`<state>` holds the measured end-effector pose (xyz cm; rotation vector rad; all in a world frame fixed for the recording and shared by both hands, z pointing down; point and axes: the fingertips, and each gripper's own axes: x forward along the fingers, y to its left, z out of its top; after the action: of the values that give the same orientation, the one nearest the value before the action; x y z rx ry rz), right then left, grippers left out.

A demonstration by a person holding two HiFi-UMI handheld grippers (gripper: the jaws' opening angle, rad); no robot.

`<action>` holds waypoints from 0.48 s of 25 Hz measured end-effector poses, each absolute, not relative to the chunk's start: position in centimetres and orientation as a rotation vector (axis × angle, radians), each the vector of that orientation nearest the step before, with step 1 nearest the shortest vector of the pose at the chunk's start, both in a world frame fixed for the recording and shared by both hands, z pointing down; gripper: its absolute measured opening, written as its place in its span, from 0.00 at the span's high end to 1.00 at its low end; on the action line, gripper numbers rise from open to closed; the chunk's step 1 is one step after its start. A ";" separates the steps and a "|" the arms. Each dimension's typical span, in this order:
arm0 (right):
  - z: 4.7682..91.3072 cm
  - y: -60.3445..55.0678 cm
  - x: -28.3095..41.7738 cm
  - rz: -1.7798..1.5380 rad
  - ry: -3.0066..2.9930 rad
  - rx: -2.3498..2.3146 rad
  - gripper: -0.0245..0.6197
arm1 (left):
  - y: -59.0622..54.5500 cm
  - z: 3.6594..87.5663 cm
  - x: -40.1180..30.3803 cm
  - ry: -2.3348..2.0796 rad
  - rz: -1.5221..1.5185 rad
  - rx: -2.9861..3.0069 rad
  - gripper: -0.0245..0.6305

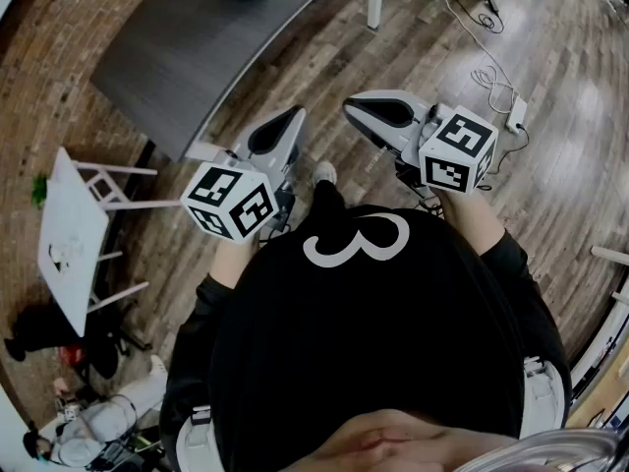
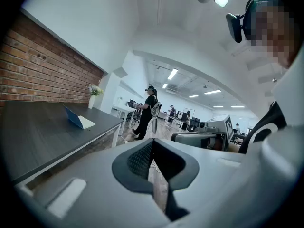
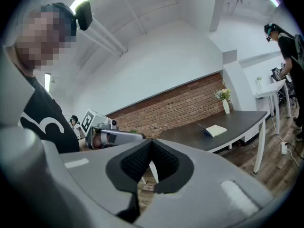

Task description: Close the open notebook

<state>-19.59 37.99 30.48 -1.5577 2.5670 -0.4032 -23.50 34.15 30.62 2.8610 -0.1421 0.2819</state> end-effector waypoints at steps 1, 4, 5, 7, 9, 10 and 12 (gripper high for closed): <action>30.5 38.2 -19.3 -0.403 2.565 -1.558 0.96 | 34.4 30.7 -23.2 -0.142 0.286 2.862 0.95; 30.7 38.5 -18.6 -0.403 2.560 -1.561 0.96 | 34.8 31.0 -22.6 -0.138 0.295 2.863 0.95; 30.7 38.5 -18.4 -0.402 2.559 -1.563 0.96 | 34.8 31.1 -22.4 -0.133 0.295 2.863 0.95; 30.8 38.3 -18.3 -0.399 2.557 -1.571 0.96 | 34.7 31.2 -22.2 -0.122 0.297 2.861 0.95; 30.9 37.9 -18.2 -0.408 2.555 -1.577 0.96 | 34.3 31.3 -22.0 -0.109 0.301 2.859 0.95; 31.0 37.7 -18.1 -0.419 2.551 -1.577 0.96 | 34.1 31.4 -21.9 -0.103 0.302 2.857 0.95; 31.2 37.4 -17.7 -0.446 2.532 -1.583 0.96 | 33.7 31.5 -21.5 -0.090 0.299 2.854 0.95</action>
<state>-17.70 37.37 31.24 -1.5832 2.5315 -0.4459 -21.46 33.68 31.47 2.8540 -0.0895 0.2989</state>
